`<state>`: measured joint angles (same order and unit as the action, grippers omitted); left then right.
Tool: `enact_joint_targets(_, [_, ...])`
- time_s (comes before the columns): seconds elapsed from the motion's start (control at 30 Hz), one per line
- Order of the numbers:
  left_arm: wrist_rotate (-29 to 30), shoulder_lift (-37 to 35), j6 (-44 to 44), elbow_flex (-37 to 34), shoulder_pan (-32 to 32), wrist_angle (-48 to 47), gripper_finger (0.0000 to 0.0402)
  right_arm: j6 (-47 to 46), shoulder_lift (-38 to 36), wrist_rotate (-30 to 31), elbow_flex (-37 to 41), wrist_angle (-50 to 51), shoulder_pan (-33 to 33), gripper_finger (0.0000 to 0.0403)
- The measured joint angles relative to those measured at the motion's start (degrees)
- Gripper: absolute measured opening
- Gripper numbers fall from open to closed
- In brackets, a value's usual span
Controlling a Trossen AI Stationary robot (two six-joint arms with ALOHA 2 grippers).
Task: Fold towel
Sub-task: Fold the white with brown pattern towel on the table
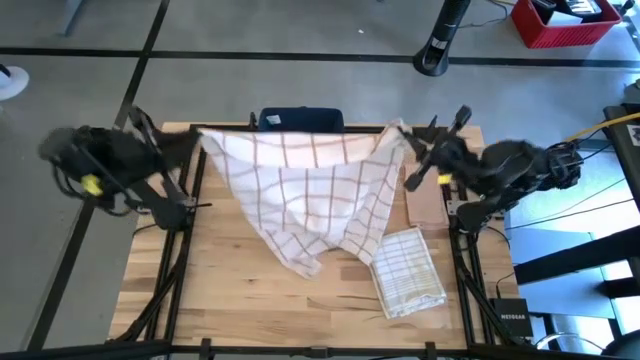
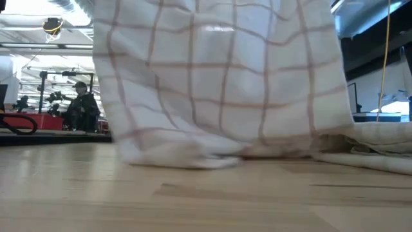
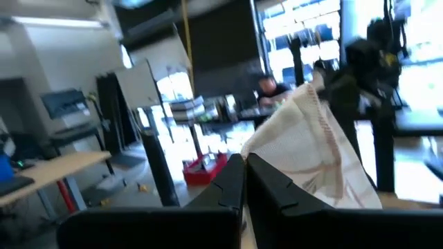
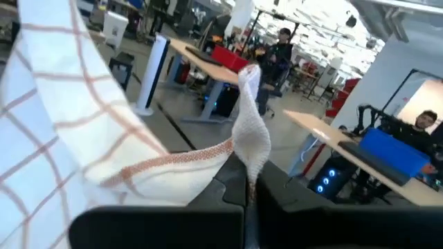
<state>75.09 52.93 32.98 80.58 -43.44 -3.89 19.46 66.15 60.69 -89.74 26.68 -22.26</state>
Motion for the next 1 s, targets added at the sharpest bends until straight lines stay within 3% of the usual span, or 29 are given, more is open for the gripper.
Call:
enact_joint_targets(0.13, [-1.73,-0.87,13.63,0.0,0.0,14.21,0.0002,2.08,-0.04,-4.83,-2.97,-0.31,3.45,0.0009])
enact_joint_targets(0.3, [-4.82,-1.94,25.56,0.0,0.29,24.47,0.0002,5.47,0.02,-6.5,-4.63,-0.85,7.1,0.0009])
enact_joint_targets(0.57, [-5.18,-3.54,30.03,0.0,3.86,26.89,0.0002,7.94,0.13,-15.45,-4.76,-4.11,15.37,0.0008])
enact_joint_targets(0.73, [-1.8,-3.5,22.01,-0.02,2.48,19.5,0.0001,5.04,-0.02,-16.3,-4.74,1.2,13.97,0.0005])
enact_joint_targets(1.0, [-1.73,-0.15,-5.69,-0.04,-3.3,-3.02,0.0001,-1.59,0.35,-14.13,-4.74,7.72,-0.49,0.0004])
